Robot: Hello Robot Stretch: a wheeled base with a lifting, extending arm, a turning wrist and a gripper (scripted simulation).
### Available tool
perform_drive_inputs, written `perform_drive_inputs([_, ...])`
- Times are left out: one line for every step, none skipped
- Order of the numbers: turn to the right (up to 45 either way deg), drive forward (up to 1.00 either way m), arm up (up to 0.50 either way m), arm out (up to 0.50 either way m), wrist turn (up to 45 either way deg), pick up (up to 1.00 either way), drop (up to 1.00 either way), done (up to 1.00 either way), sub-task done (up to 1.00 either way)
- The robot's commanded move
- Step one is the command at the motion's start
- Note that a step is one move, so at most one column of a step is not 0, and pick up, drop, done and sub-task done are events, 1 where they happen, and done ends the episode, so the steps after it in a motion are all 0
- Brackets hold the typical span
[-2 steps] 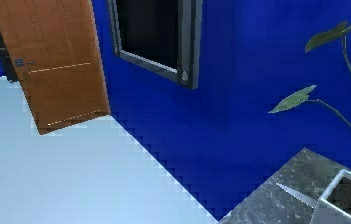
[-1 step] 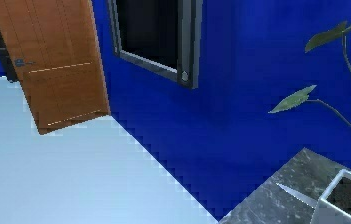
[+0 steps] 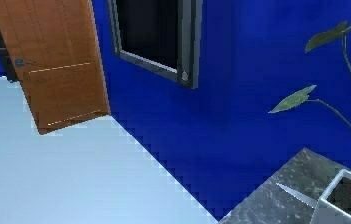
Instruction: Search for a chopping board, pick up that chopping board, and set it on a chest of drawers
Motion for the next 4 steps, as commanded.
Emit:
perform_drive_inputs([0.0, 0.0, 0.0, 0.0, 45.0, 0.0, 0.0, 0.0, 0.0])
perform_drive_inputs([0.0, 0.0, 0.0, 0.0, 27.0, 0.0, 0.0, 0.0, 0.0])
perform_drive_inputs([0.0, 0.0, -0.14, 0.0, 0.0, 0.0, 0.0, 0.0, 0.0])
perform_drive_inputs([0.0, 0.0, 0.0, 0.0, 0.0, 1.0, 0.0, 0.0, 0.0])
